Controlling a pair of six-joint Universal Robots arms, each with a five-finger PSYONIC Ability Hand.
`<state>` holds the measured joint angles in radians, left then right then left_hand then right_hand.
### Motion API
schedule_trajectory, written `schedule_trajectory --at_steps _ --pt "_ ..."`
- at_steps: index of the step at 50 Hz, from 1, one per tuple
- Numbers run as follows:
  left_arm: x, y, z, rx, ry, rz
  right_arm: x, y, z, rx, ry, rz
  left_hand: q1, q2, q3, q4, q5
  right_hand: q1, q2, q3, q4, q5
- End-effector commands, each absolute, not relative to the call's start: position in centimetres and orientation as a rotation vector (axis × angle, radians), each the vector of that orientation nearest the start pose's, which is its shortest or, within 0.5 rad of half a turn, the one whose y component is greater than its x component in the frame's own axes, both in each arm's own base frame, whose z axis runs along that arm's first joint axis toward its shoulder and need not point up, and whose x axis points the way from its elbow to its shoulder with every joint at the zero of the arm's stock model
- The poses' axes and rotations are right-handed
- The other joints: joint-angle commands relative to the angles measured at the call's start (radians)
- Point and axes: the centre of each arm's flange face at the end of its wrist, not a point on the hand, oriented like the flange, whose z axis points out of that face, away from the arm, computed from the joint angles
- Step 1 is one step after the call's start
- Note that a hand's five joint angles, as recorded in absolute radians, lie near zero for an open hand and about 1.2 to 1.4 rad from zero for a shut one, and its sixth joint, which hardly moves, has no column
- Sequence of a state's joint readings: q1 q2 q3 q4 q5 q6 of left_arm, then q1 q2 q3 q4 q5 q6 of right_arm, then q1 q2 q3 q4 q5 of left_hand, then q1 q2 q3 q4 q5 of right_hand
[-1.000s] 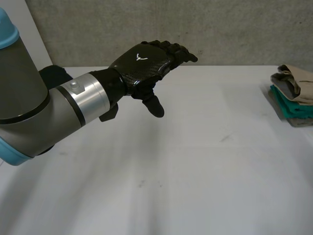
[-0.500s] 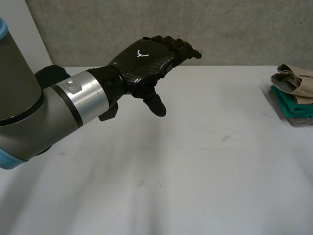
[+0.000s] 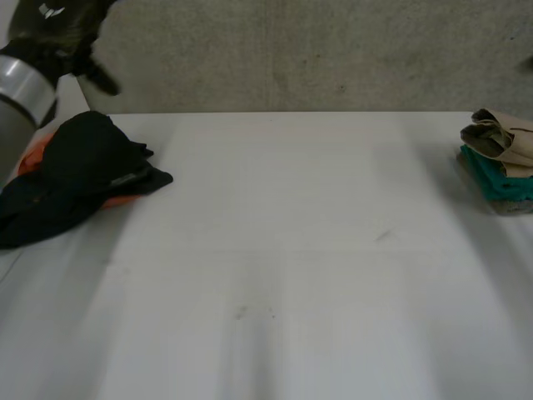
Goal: Fold the laundry.
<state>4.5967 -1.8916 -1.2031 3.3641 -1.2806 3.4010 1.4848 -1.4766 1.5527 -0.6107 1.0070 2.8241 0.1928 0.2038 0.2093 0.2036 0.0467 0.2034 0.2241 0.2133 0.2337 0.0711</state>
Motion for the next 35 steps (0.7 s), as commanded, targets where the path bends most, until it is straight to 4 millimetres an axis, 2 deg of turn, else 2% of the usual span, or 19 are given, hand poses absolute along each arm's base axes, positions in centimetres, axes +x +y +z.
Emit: schedule_trajectory --at_steps 1,3,4,7,8,10,13,14,15,18,19,22,23,26,27,30,31,34,35 --pt "-13.1 -44.9 23.0 0.873 1.999 -2.116 22.7 -29.7 26.6 -1.076 1.479 -2.288 -0.009 -0.02 -0.025 -0.019 -0.037 -0.029 -0.05 -0.039 -0.059 -0.071" --pt "-11.7 -45.9 20.7 0.895 2.021 -2.024 23.4 -28.8 23.9 -1.097 1.557 -2.201 -0.006 -0.017 -0.022 -0.017 -0.034 -0.029 -0.05 -0.039 -0.059 -0.071" --pt "-10.5 -46.6 18.8 0.917 2.039 -1.941 23.5 -28.6 23.2 -1.104 1.58 -2.18 0.0 -0.011 -0.016 -0.011 -0.028 -0.029 -0.05 -0.039 -0.059 -0.071" --pt "-9.5 -47.6 16.4 0.949 2.026 -1.85 23.4 -28.1 20.7 -1.127 1.672 -2.121 0.003 -0.008 -0.013 -0.008 -0.025 -0.029 -0.05 -0.039 -0.059 -0.071" --pt "-8.6 -48.2 14.9 0.943 2.022 -1.795 23.3 -28.1 20.3 -1.133 1.69 -2.114 0.018 0.007 0.001 0.007 -0.011 -0.029 -0.05 -0.039 -0.059 -0.071" --pt "-8.2 -48.7 13.8 0.94 2.019 -1.757 23.2 -28.0 19.5 -1.145 1.723 -2.102 0.053 0.042 0.036 0.042 0.024 -0.029 -0.05 -0.039 -0.059 -0.071" --pt "-8.0 -49.2 12.5 0.928 2.03 -1.734 22.7 -28.2 18.6 -1.171 1.786 -2.092 0.424 0.413 0.408 0.413 0.396 -0.029 -0.05 -0.039 -0.059 -0.071" --pt "-8.1 -49.1 12.4 0.932 2.03 -1.736 22.7 -28.2 18.4 -1.181 1.796 -2.087 0.679 0.668 0.662 0.668 0.65 -0.029 -0.05 -0.039 -0.059 -0.071" --pt "-8.7 -49.0 12.5 0.936 2.031 -1.741 22.6 -28.1 18.2 -1.2 1.811 -2.081 1.198 1.187 1.182 1.187 1.17 -0.029 -0.05 -0.039 -0.059 -0.071" --pt "-10.2 -48.7 13.8 0.947 1.99 -1.781 22.5 -28.0 18.0 -1.227 1.835 -2.068 1.203 1.192 1.187 1.193 1.175 -0.029 -0.05 -0.039 -0.059 -0.071" --pt "-12.0 -48.2 16.0 0.957 1.932 -1.851 22.5 -27.9 18.0 -1.227 1.841 -2.061 1.203 1.192 1.187 1.193 1.175 -0.029 -0.05 -0.039 -0.059 -0.071" --pt "-15.1 -46.4 20.1 0.959 1.847 -1.994 22.5 -27.9 18.0 -1.227 1.85 -2.054 1.203 1.192 1.187 1.193 1.175 -0.029 -0.05 -0.039 -0.059 -0.071" --pt "-16.9 -44.9 22.5 0.949 1.8 -2.097 22.4 -27.9 18.0 -1.225 1.853 -2.055 1.203 1.192 1.187 1.193 1.175 -0.029 -0.05 -0.039 -0.059 -0.071" --pt "-19.9 -42.0 25.3 0.947 1.759 -2.254 22.4 -27.9 18.1 -1.223 1.851 -2.058 1.203 1.192 1.187 1.193 1.175 -0.029 -0.05 -0.039 -0.059 -0.071" --pt "-22.1 -40.0 26.8 0.953 1.756 -2.359 22.4 -27.9 18.2 -1.22 1.851 -2.06 1.203 1.192 1.187 1.193 1.175 -0.029 -0.05 -0.039 -0.059 -0.071" --pt "-25.5 -36.6 28.1 0.985 1.806 -2.496 22.2 -28.1 18.7 -1.201 1.868 -2.083 1.203 1.192 1.187 1.193 1.175 -0.029 -0.05 -0.039 -0.059 -0.071" --pt "-27.8 -34.4 28.0 1.027 1.882 -2.559 22.0 -28.2 18.9 -1.19 1.88 -2.097 1.203 1.192 1.187 1.193 1.175 -0.029 -0.05 -0.039 -0.059 -0.071" --pt "-31.8 -30.8 27.1 1.145 1.981 -2.628 21.1 -28.9 19.7 -1.124 1.95 -2.163 1.203 1.192 1.187 1.193 1.175 -0.029 -0.05 -0.039 -0.059 -0.071" --pt "-34.3 -28.5 26.2 1.234 2.026 -2.648 20.8 -29.1 19.9 -1.104 1.966 -2.176 1.203 1.192 1.187 1.193 1.175 -0.029 -0.05 -0.039 -0.059 -0.071"
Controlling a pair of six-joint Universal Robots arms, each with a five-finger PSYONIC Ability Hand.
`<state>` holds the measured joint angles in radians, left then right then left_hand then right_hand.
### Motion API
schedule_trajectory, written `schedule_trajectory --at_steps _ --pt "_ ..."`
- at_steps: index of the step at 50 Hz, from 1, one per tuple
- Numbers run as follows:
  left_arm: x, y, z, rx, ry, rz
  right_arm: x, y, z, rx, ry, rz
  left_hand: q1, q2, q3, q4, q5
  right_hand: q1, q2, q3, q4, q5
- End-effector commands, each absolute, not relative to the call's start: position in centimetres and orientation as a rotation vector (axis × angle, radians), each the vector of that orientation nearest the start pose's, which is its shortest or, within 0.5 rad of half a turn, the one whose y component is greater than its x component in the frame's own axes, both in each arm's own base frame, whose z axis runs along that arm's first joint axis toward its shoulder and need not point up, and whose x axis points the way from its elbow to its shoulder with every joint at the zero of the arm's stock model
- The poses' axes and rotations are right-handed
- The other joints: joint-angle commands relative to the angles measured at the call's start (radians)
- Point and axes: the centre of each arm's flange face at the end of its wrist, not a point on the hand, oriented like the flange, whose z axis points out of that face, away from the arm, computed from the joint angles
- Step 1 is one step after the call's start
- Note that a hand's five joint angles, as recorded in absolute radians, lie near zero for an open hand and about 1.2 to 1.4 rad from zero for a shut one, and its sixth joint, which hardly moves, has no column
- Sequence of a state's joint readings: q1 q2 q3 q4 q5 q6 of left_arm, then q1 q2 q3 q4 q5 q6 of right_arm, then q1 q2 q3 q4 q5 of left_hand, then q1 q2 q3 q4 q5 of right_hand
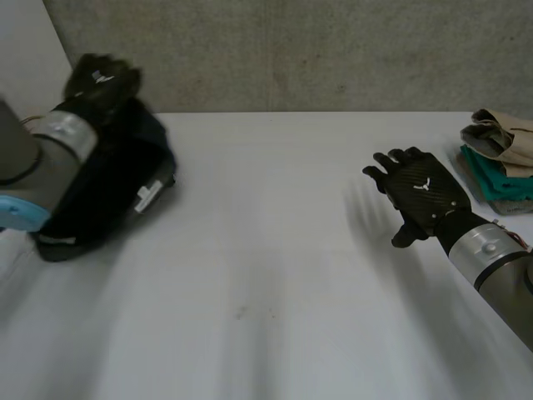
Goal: Fold the laundry.
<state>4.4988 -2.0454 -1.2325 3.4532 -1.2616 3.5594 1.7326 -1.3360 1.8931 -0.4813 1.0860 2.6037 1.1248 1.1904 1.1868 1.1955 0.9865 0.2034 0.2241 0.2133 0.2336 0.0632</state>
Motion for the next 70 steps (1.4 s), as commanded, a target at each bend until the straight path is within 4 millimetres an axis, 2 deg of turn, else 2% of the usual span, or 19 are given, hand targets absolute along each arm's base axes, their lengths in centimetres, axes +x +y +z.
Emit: schedule_trajectory --at_steps 1,6,7,8,15,16,19,23,27,31,35,43,48,53,54,56,62,66,70 --pt "-35.5 -27.5 25.7 1.285 2.043 -2.65 20.6 -29.3 20.0 -1.083 1.987 -2.186 0.271 0.206 0.209 0.201 0.235 -0.029 -0.05 -0.039 -0.059 -0.063" --pt "-39.5 -25.8 22.5 1.36 2.11 -2.611 19.9 -30.0 20.4 -0.998 2.042 -2.222 0.199 0.134 0.137 0.128 0.163 -0.029 -0.05 -0.039 -0.059 -0.063" --pt "-39.9 -25.6 22.1 1.357 2.115 -2.605 19.7 -30.1 20.4 -0.983 2.055 -2.224 -0.226 -0.291 -0.288 -0.297 -0.262 -0.029 -0.05 -0.039 -0.059 -0.063" --pt "-40.7 -24.9 21.7 1.361 2.119 -2.599 19.6 -30.1 20.3 -0.978 2.064 -2.22 -0.95 -1.016 -1.012 -1.021 -0.986 -0.029 -0.05 -0.039 -0.059 -0.063" --pt "-41.3 -23.0 22.4 1.385 2.12 -2.623 19.2 -30.3 20.6 -0.97 2.106 -2.176 -0.95 -1.016 -1.012 -1.021 -0.986 -0.029 -0.05 -0.039 -0.059 -0.063" --pt "-40.7 -22.8 24.3 1.36 2.079 -2.668 19.2 -30.3 20.6 -0.975 2.11 -2.165 -0.95 -1.016 -1.012 -1.021 -0.986 -0.029 -0.05 -0.039 -0.059 -0.063" --pt "-38.5 -23.2 26.7 1.286 2.022 -2.701 19.2 -30.0 20.7 -0.979 2.133 -2.127 -0.95 -1.016 -1.012 -1.021 -0.986 -0.029 -0.05 -0.039 -0.059 -0.063" --pt "-33.6 -26.6 28.3 1.092 1.997 -2.665 19.4 -28.9 21.0 -0.992 2.173 -2.042 -0.95 -1.016 -1.012 -1.021 -0.986 -0.029 -0.05 -0.039 -0.059 -0.063" --pt "-30.2 -29.1 28.6 0.995 1.985 -2.614 20.3 -26.9 20.8 -1.015 2.233 -1.864 -0.944 -1.009 -1.006 -1.014 -0.98 -0.029 -0.05 -0.039 -0.059 -0.063" --pt "-27.6 -32.1 26.7 1.025 2.003 -2.497 21.7 -24.7 20.1 -1.049 2.238 -1.702 -0.911 -0.977 -0.973 -0.982 -0.948 -0.029 -0.05 -0.039 -0.059 -0.063" --pt "-24.3 -35.7 22.7 1.11 2.05 -2.29 23.1 -23.7 19.1 -1.1 2.176 -1.663 -0.879 -0.945 -0.941 -0.95 -0.915 -0.029 -0.05 -0.039 -0.059 -0.063" --pt "-23.3 -37.0 16.6 1.443 2.029 -1.923 25.9 -23.6 14.4 -1.201 2.111 -1.618 -0.721 -0.786 -0.783 -0.792 -0.757 0.037 0.016 0.027 0.007 0.003" --pt "-23.6 -36.0 14.0 1.569 2.08 -1.786 26.5 -24.7 12.2 -1.229 2.111 -1.642 -0.539 -0.605 -0.601 -0.61 -0.575 0.242 0.221 0.232 0.212 0.208" --pt "-25.3 -34.9 14.0 1.631 2.074 -1.809 26.5 -26.1 12.6 -1.216 2.11 -1.742 0.132 0.067 0.07 0.062 0.096 1.191 1.17 1.181 1.161 1.157" --pt "-26.0 -34.2 14.1 1.652 2.078 -1.818 26.4 -26.3 12.7 -1.214 2.112 -1.751 0.27 0.204 0.208 0.199 0.234 1.193 1.172 1.183 1.163 1.159" --pt "-26.6 -33.7 14.3 1.663 2.089 -1.828 26.3 -27.0 13.1 -1.209 2.115 -1.799 0.271 0.206 0.209 0.201 0.235 1.193 1.172 1.183 1.163 1.159" --pt "-27.5 -30.4 18.2 1.616 2.191 -1.885 26.9 -29.6 15.8 -1.184 2.055 -1.974 0.271 0.206 0.209 0.201 0.235 1.193 1.172 1.183 1.163 1.159" --pt "-27.5 -27.1 20.6 1.57 2.279 -1.9 26.6 -34.1 18.9 -1.174 2.001 -2.185 0.271 0.206 0.209 0.201 0.235 1.193 1.172 1.183 1.163 1.159" --pt "-28.1 -22.8 21.8 1.515 2.38 -1.931 27.7 -37.3 20.4 -1.214 1.901 -2.332 0.271 0.206 0.209 0.201 0.235 1.193 1.172 1.183 1.163 1.159"
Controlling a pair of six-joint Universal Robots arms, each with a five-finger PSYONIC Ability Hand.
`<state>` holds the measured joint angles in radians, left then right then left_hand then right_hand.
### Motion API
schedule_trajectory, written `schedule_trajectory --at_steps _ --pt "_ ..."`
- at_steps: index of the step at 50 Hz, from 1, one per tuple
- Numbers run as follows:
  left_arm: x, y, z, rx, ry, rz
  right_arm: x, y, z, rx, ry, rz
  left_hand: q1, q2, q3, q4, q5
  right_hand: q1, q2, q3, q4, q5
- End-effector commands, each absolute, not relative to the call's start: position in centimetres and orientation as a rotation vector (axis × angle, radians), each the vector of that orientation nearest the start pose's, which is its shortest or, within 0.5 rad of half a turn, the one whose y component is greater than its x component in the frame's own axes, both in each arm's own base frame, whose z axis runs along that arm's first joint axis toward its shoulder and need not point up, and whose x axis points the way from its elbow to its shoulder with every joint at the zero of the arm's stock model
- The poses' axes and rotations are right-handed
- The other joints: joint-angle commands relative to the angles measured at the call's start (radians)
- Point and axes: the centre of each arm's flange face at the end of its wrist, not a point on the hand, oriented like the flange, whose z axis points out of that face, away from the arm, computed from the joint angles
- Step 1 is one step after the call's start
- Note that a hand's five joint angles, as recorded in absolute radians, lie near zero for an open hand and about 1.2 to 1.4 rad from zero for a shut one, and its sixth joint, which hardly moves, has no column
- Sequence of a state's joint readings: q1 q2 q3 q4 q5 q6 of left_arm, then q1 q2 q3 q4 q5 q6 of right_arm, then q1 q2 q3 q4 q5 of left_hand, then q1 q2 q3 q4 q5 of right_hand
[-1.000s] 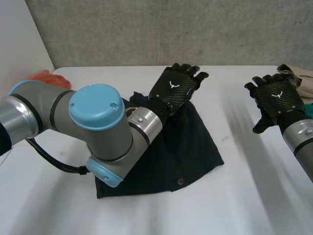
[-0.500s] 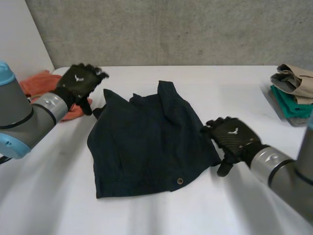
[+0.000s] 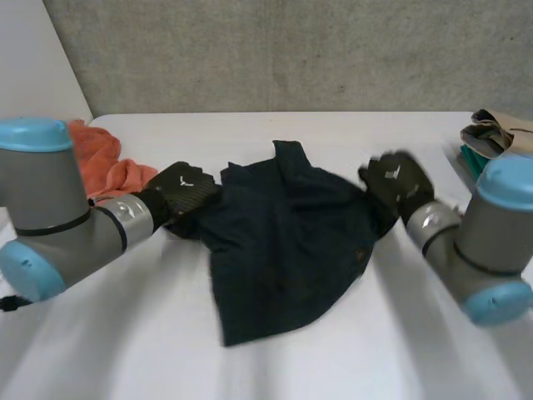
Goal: Fold the laundry.
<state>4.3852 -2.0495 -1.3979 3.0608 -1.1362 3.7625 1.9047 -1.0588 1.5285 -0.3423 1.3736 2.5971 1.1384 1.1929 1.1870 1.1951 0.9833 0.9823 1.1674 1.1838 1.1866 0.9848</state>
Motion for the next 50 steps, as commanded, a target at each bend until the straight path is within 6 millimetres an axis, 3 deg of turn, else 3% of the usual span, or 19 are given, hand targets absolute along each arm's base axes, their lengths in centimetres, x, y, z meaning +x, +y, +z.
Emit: schedule_trajectory --at_steps 1,4,5,6,10,11,12,13,16,19,23,30,34,35,38,39,43,50 --pt "-28.2 -22.2 21.8 1.502 2.402 -1.931 28.1 -37.9 20.6 -1.219 1.871 -2.355 0.258 0.203 0.209 0.201 0.238 0.414 0.229 0.212 0.21 0.237" --pt "-29.0 -20.3 21.3 1.46 2.468 -1.951 28.9 -40.0 21.0 -1.199 1.791 -2.436 0.258 0.203 0.209 0.201 0.238 0.414 0.229 0.212 0.21 0.237" --pt "-29.5 -19.9 20.9 1.454 2.479 -1.956 29.4 -41.2 20.4 -1.187 1.756 -2.462 0.258 0.203 0.209 0.201 0.238 0.414 0.229 0.212 0.21 0.237" --pt "-30.4 -19.2 19.8 1.442 2.491 -1.96 29.7 -41.5 20.2 -1.187 1.738 -2.471 0.258 0.203 0.209 0.201 0.238 0.414 0.229 0.212 0.21 0.237" --pt "-31.6 -18.9 18.5 1.401 2.462 -1.964 30.9 -42.3 17.9 -1.216 1.69 -2.437 0.218 0.163 0.169 0.161 0.198 0.414 0.229 0.212 0.21 0.237" --pt "-31.7 -19.0 18.4 1.375 2.45 -1.967 31.0 -42.2 17.4 -1.229 1.686 -2.416 0.095 0.041 0.047 0.038 0.076 0.13 -0.055 -0.071 -0.074 -0.047" --pt "-31.7 -19.2 18.4 1.347 2.438 -1.972 31.3 -41.9 16.8 -1.245 1.686 -2.384 -0.022 -0.077 -0.071 -0.079 -0.042 -0.608 -0.793 -0.81 -0.812 -0.785" --pt "-31.5 -19.5 18.5 1.286 2.43 -1.974 31.3 -41.6 16.7 -1.251 1.691 -2.367 -0.3 -0.354 -0.348 -0.356 -0.319 -0.808 -0.993 -1.009 -1.012 -0.985" --pt "-30.9 -20.1 19.5 1.198 2.399 -2.001 30.6 -40.7 17.7 -1.227 1.747 -2.334 -0.683 -0.737 -0.731 -0.74 -0.702 -0.808 -0.993 -1.009 -1.012 -0.985" --pt "-30.2 -20.5 21.4 1.142 2.357 -2.07 29.6 -39.4 19.9 -1.185 1.792 -2.321 -0.722 -0.777 -0.771 -0.779 -0.742 -0.808 -0.993 -1.009 -1.012 -0.985" --pt "-28.5 -21.4 23.1 1.049 2.317 -2.116 26.8 -36.7 23.2 -1.099 1.935 -2.262 -0.752 -0.806 -0.8 -0.808 -0.771 -0.808 -0.993 -1.009 -1.012 -0.985" --pt "-26.8 -21.7 23.5 0.98 2.309 -2.106 22.9 -32.8 25.4 -0.953 2.204 -2.011 -0.758 -0.812 -0.806 -0.814 -0.777 -0.808 -0.993 -1.009 -1.012 -0.985" --pt "-25.5 -22.8 22.5 0.923 2.343 -2.038 21.3 -29.8 24.4 -0.755 2.389 -1.694 -0.722 -0.777 -0.771 -0.779 -0.742 -0.806 -0.991 -1.008 -1.011 -0.983" --pt "-25.3 -23.0 21.8 0.92 2.364 -2.009 21.0 -28.6 23.3 -0.692 2.452 -1.559 -0.722 -0.777 -0.771 -0.779 -0.742 -0.806 -0.991 -1.008 -1.011 -0.983" --pt "-25.7 -23.2 20.0 0.955 2.414 -1.944 20.6 -26.7 21.8 -0.617 2.495 -1.435 -0.705 -0.759 -0.753 -0.761 -0.724 -0.806 -0.991 -1.008 -1.011 -0.983" --pt "-25.9 -23.5 18.7 0.979 2.449 -1.899 20.6 -26.3 21.6 -0.611 2.488 -1.428 -0.69 -0.745 -0.739 -0.747 -0.71 -0.808 -0.993 -1.009 -1.012 -0.985" --pt "-26.4 -23.9 16.5 1.032 2.499 -1.833 20.6 -24.4 19.7 -0.607 2.464 -1.366 -0.675 -0.73 -0.724 -0.732 -0.695 -0.806 -0.991 -1.008 -1.011 -0.983" --pt "-27.7 -26.3 15.2 1.026 2.449 -1.912 21.6 -23.7 17.0 -0.649 2.404 -1.394 -0.456 -0.511 -0.505 -0.513 -0.475 -0.718 -0.903 -0.92 -0.923 -0.895"
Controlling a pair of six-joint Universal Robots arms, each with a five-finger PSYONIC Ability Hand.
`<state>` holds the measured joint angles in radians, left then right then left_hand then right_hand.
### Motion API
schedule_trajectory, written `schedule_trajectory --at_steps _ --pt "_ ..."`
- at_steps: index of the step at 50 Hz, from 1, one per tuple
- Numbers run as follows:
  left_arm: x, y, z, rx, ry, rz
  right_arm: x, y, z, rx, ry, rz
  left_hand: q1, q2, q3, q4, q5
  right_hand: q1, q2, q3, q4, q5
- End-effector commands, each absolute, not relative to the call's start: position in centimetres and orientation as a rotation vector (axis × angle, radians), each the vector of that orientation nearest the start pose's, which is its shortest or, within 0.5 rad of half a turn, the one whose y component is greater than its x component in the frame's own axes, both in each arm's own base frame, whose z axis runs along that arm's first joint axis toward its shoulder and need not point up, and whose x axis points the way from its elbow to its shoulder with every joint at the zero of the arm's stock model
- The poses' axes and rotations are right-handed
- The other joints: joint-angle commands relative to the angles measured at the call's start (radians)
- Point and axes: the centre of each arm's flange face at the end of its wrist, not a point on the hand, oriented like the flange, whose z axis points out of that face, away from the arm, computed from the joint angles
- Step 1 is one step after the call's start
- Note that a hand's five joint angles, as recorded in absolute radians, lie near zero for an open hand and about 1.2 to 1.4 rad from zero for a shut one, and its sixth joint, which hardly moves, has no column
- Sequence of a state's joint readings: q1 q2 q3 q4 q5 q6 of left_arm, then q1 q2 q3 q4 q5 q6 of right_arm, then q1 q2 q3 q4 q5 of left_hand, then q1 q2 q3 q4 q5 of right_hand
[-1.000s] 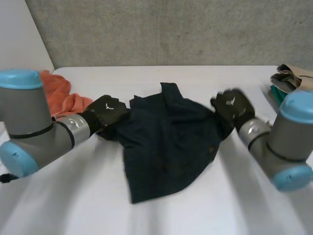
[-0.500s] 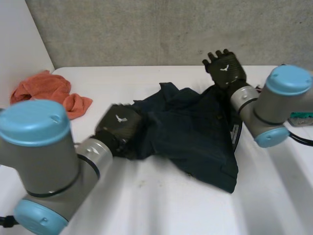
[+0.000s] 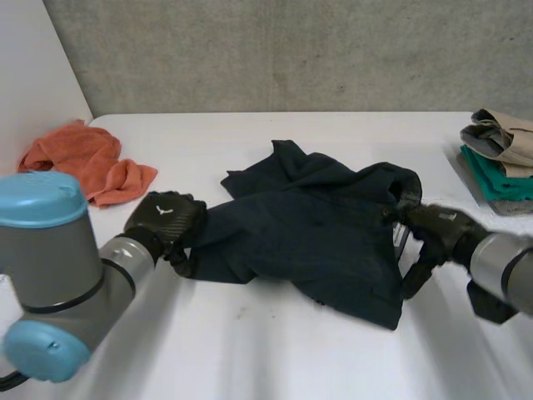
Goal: Fold the laundry.
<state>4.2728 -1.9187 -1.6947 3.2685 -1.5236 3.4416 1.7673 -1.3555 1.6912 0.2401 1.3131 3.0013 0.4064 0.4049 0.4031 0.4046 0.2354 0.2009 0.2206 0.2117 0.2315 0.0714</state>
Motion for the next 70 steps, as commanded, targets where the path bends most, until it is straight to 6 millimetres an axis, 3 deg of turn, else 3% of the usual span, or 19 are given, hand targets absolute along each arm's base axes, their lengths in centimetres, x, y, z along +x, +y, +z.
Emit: schedule_trajectory --at_steps 1,6,8,10,13,17,22,26,31,36,39,43,47,51,54,56,60,65,70 --pt "-27.8 -26.5 15.0 1.025 2.446 -1.916 21.9 -23.6 16.5 -0.659 2.403 -1.385 0.35 0.351 0.353 0.351 0.346 0.078 0.058 0.067 0.047 0.033" --pt "-28.5 -27.6 14.4 1.029 2.431 -1.946 23.6 -23.7 13.7 -0.717 2.417 -1.337 0.763 0.765 0.767 0.765 0.76 0.28 0.26 0.269 0.249 0.235" --pt "-28.8 -27.7 14.4 1.038 2.424 -1.953 23.9 -24.3 13.7 -0.728 2.424 -1.378 0.989 0.991 0.993 0.991 0.986 0.707 0.688 0.697 0.677 0.662" --pt "-28.9 -27.6 14.3 1.042 2.425 -1.952 23.8 -24.8 14.0 -0.717 2.437 -1.418 0.99 0.991 0.993 0.992 0.986 1.193 1.173 1.182 1.162 1.148" --pt "-29.0 -26.9 15.0 1.059 2.425 -1.946 23.7 -25.4 14.5 -0.71 2.439 -1.464 0.99 0.991 0.993 0.992 0.986 1.195 1.176 1.185 1.165 1.15" --pt "-28.3 -25.0 19.3 1.065 2.405 -1.978 23.6 -25.4 18.3 -0.8 2.359 -1.615 0.99 0.991 0.993 0.992 0.986 1.195 1.176 1.185 1.165 1.15" --pt "-26.7 -22.5 23.8 1.052 2.415 -1.968 22.8 -22.9 25.0 -1.125 2.241 -1.861 0.99 0.991 0.993 0.992 0.986 1.195 1.176 1.185 1.165 1.15" --pt "-25.7 -20.4 27.1 1.051 2.383 -2.006 22.3 -21.1 28.0 -1.351 2.197 -1.939 0.99 0.991 0.993 0.992 0.986 1.195 1.176 1.185 1.165 1.15" --pt "-24.8 -18.9 29.1 1.079 2.343 -2.004 21.8 -19.1 28.7 -1.605 2.195 -1.869 0.99 0.991 0.993 0.992 0.986 1.195 1.176 1.185 1.165 1.15" --pt "-24.8 -19.0 27.6 1.135 2.353 -1.914 21.8 -18.7 27.2 -1.763 2.218 -1.722 0.99 0.991 0.993 0.992 0.986 1.195 1.176 1.185 1.165 1.15" --pt "-25.6 -19.9 24.7 1.189 2.416 -1.795 22.3 -20.2 25.0 -1.774 2.253 -1.627 0.99 0.991 0.993 0.992 0.986 1.195 1.176 1.185 1.165 1.15" --pt "-26.8 -23.1 21.4 1.191 2.425 -1.752 23.4 -23.6 21.9 -1.731 2.29 -1.593 0.99 0.991 0.993 0.992 0.986 1.195 1.176 1.185 1.165 1.15" --pt "-29.0 -27.7 20.2 1.154 2.299 -1.903 24.9 -29.1 21.7 -1.628 2.271 -1.836 0.99 0.991 0.993 0.992 0.986 1.195 1.176 1.185 1.165 1.15" --pt "-31.1 -32.2 23.4 1.104 1.989 -2.181 26.0 -34.5 25.0 -1.443 2.19 -2.25 0.99 0.991 0.993 0.992 0.986 1.195 1.176 1.185 1.165 1.15" --pt "-32.1 -35.0 29.7 0.959 1.607 -2.458 26.7 -37.2 28.5 -1.277 2.023 -2.574 0.99 0.991 0.993 0.992 0.986 1.195 1.176 1.185 1.165 1.15" --pt "-32.4 -36.0 34.7 0.801 1.313 -2.652 27.8 -38.5 32.6 -1.111 1.74 -2.875 0.99 0.991 0.993 0.992 0.986 1.195 1.176 1.185 1.165 1.15" --pt "-31.8 -35.9 41.4 0.55 0.92 -2.842 28.6 -39.0 38.8 -0.815 1.237 -3.243 0.99 0.991 0.993 0.992 0.986 1.195 1.176 1.185 1.165 1.15" --pt "-30.9 -35.5 44.3 0.427 0.8 -2.877 29.4 -38.5 41.7 -0.727 0.979 -3.339 0.99 0.991 0.993 0.992 0.986 1.195 1.176 1.185 1.165 1.15" --pt "-30.9 -35.5 42.5 0.471 0.903 -2.841 30.5 -38.6 39.8 -0.834 1.087 -3.238 0.99 0.991 0.993 0.992 0.986 1.195 1.176 1.185 1.165 1.15"
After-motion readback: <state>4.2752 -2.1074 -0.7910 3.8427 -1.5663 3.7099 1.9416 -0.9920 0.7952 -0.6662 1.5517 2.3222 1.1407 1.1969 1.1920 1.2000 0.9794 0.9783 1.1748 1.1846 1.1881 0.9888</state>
